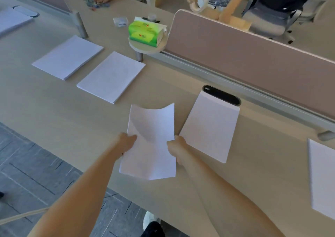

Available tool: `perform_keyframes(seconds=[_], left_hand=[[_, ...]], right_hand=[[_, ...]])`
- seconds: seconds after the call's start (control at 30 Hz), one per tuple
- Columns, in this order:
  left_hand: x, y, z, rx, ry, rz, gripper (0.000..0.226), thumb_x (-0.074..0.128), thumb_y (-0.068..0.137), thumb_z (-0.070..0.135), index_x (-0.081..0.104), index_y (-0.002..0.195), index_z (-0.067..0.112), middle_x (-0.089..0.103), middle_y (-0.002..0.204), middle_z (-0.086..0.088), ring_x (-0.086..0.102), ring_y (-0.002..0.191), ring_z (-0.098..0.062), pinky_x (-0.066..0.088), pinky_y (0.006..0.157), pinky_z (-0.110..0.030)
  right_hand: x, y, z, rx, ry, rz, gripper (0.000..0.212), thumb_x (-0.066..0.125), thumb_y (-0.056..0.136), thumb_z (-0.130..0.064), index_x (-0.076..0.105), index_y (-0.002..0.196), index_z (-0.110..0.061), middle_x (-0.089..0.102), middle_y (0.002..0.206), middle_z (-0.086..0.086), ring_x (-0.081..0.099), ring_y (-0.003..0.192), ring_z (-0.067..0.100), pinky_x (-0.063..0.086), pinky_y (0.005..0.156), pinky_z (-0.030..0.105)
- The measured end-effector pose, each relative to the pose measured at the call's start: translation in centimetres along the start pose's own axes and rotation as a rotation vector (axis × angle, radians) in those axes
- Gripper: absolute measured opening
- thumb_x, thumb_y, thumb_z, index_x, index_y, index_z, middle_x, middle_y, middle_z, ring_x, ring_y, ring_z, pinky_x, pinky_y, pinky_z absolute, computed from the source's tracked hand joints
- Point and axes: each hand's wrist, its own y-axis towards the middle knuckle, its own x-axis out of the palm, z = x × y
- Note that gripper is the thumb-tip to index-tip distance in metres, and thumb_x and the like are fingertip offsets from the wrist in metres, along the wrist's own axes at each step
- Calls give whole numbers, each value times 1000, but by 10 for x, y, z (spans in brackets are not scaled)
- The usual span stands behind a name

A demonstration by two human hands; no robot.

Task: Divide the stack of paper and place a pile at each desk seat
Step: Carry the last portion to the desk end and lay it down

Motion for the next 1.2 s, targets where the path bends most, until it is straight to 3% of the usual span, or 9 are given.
perform_keyframes(seconds=[0.13, 0.3, 0.4, 0.63, 0.77, 0.9, 0.97, 1.07, 1.2], left_hand=[[25, -29, 24, 168, 70, 84, 44, 54, 94, 37, 61, 119, 1, 66, 112, -20, 64, 103, -36, 52, 90, -43], [106, -122, 82, 482, -20, 219, 42, 48, 98, 39, 64, 84, 3, 62, 75, -10, 62, 78, -28, 44, 70, -35], [171, -194, 103, 630, -63, 223, 52, 47, 100, 36, 49, 62, 0, 48, 54, -12, 50, 59, -33, 36, 55, -37], [338, -316, 68, 901, -437, -35, 24, 61, 93, 28, 68, 111, 14, 74, 104, 0, 69, 97, -6, 56, 81, -23], [418, -353, 32, 826, -523, -104, 16, 71, 84, 2, 74, 88, 18, 76, 81, 11, 69, 80, -1, 54, 73, -19], [472, -351, -13, 646, -243, -208, 37, 81, 74, 31, 60, 44, 30, 54, 42, 6, 51, 43, -2, 42, 53, -25], [483, -358, -22, 584, -194, -233, 28, 79, 76, 38, 65, 53, 31, 60, 52, -8, 55, 46, 2, 47, 55, -26], [492, -374, -14, 563, -311, -187, 11, 78, 74, 40, 72, 82, 35, 76, 83, 10, 70, 80, 1, 58, 70, -25], [502, -384, 2, 527, -329, -131, 16, 80, 76, 31, 69, 87, 33, 73, 88, 14, 69, 80, -1, 53, 62, -15]], right_hand=[[-54, -29, -5, -177, 50, 51, 30, 45, 85, -8, 66, 106, -10, 67, 90, 6, 61, 72, 22, 46, 62, 26], [-168, -70, 17, -372, 247, 191, 20, 54, 87, -5, 66, 101, 1, 62, 86, 7, 55, 74, 19, 42, 64, 27], [-246, -110, 55, -513, 400, 268, 8, 62, 90, -12, 70, 90, -15, 69, 84, -6, 64, 72, 8, 49, 59, 18], [-372, -192, 215, -734, 589, 505, 11, 68, 91, -22, 72, 101, -21, 74, 93, -13, 69, 86, -3, 55, 74, 15], [-408, -199, 307, -732, 571, 582, 6, 72, 87, -14, 74, 92, -11, 74, 78, -2, 66, 74, -3, 53, 76, 19], [-425, -186, 384, -600, 574, 548, 10, 79, 80, -10, 75, 87, -15, 77, 80, -8, 71, 78, 4, 57, 75, 28], [-432, -188, 397, -554, 627, 526, 16, 77, 81, -7, 73, 82, -23, 76, 76, -16, 71, 75, 0, 58, 69, 21], [-447, -192, 397, -556, 641, 469, 18, 72, 86, -5, 73, 82, -23, 75, 75, -17, 72, 75, -1, 58, 67, 18], [-460, -186, 401, -541, 625, 441, 17, 75, 84, -9, 75, 83, -25, 76, 79, -18, 72, 82, -1, 58, 73, 19]])
